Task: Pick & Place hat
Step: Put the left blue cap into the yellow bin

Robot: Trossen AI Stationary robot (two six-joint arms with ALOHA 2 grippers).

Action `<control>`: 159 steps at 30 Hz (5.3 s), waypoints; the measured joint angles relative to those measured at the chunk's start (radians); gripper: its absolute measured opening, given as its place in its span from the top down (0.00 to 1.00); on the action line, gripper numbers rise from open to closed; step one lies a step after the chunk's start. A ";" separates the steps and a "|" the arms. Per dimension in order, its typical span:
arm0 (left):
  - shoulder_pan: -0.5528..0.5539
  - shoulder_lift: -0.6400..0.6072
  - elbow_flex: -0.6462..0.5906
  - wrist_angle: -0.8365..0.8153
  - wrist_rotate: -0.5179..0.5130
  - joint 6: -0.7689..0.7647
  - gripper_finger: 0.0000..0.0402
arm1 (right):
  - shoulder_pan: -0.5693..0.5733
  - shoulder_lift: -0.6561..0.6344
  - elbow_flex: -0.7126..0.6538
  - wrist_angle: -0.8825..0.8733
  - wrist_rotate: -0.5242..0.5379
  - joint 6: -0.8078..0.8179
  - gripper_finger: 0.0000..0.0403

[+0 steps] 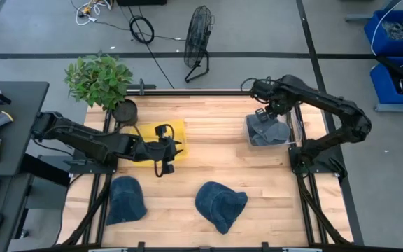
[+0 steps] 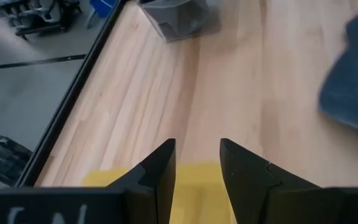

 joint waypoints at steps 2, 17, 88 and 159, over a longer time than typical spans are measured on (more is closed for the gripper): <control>-0.019 -0.050 0.000 -0.061 0.000 -0.030 0.68 | 0.041 -0.024 0.020 0.028 -0.011 0.027 0.70; -0.173 -0.329 0.000 -0.541 0.300 -0.588 0.68 | 0.621 -0.055 0.015 0.547 -0.091 -0.035 0.70; -0.661 0.324 0.084 -0.767 0.587 -0.840 0.45 | 0.708 -0.055 -0.272 1.160 0.021 -0.148 0.70; 0.200 0.152 0.016 -0.441 0.304 0.876 0.89 | 0.706 -0.055 -0.271 1.151 0.067 -0.255 0.70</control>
